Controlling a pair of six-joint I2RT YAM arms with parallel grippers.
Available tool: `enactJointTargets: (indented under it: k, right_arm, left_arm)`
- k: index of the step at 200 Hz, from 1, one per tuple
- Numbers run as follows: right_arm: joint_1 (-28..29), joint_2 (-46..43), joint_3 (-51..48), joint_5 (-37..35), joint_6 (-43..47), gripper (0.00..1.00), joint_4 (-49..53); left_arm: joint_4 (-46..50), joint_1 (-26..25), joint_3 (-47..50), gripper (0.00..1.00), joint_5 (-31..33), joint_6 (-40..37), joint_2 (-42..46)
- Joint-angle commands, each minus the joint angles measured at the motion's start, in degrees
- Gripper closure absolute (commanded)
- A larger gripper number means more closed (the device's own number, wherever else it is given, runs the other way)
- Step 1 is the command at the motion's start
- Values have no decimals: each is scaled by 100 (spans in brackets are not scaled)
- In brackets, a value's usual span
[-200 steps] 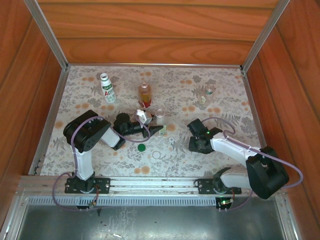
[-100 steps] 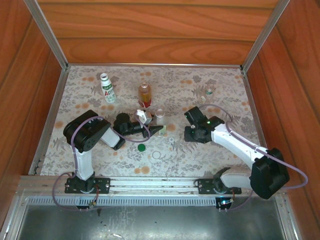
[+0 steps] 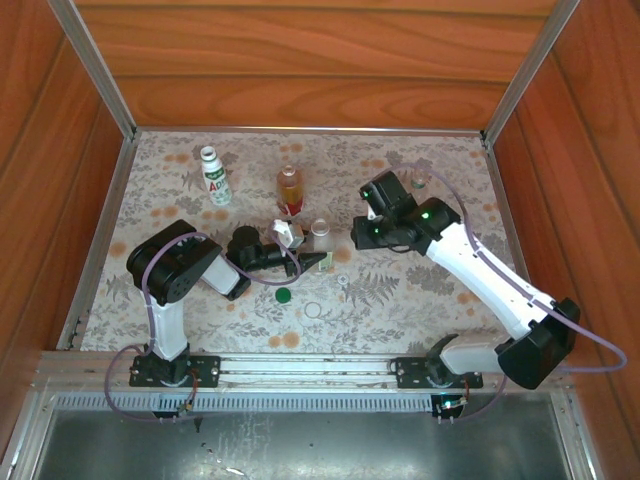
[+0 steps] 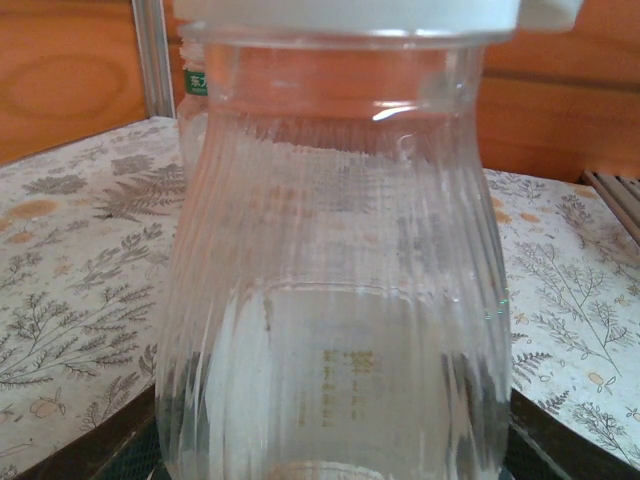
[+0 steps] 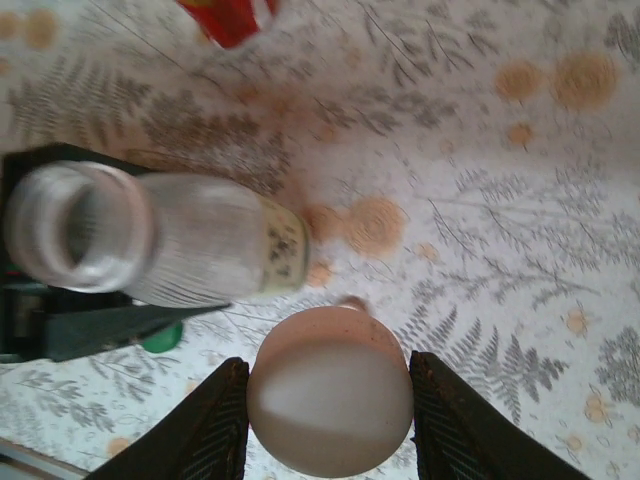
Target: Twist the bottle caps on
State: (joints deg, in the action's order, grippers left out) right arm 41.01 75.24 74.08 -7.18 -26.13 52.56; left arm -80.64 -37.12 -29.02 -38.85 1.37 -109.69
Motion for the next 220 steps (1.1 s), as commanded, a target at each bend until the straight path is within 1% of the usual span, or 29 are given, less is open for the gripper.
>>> enactJointTargets:
  k: [1, 51, 79, 116, 138, 145, 220]
  right_arm:
    - [136, 257, 503, 221, 295, 56, 248]
    - [441, 1194, 1644, 265, 718, 56, 585]
    - [530, 1662, 2078, 280, 922, 56, 715]
    - [557, 1942, 2247, 404, 1068, 57, 794]
    - [583, 1950, 2320, 459, 1118, 57, 911]
    - [591, 2146, 2322, 433, 1140, 57, 951]
    - [709, 2387, 2608, 475, 1377, 58, 1326]
  left_arm:
    - [-53, 39, -3, 40, -144, 13, -22]
    - [-48, 34, -43, 40, -222, -3, -87]
    - [-49, 27, -87, 40, -298, -46, -153]
    - [-48, -1, -69, 40, -294, -117, -166]
    - [-49, 2, -69, 40, -301, -126, -181]
    - [-50, 3, -78, 40, -308, -123, -188]
    - [-49, 2, -96, 40, -310, -113, -229]
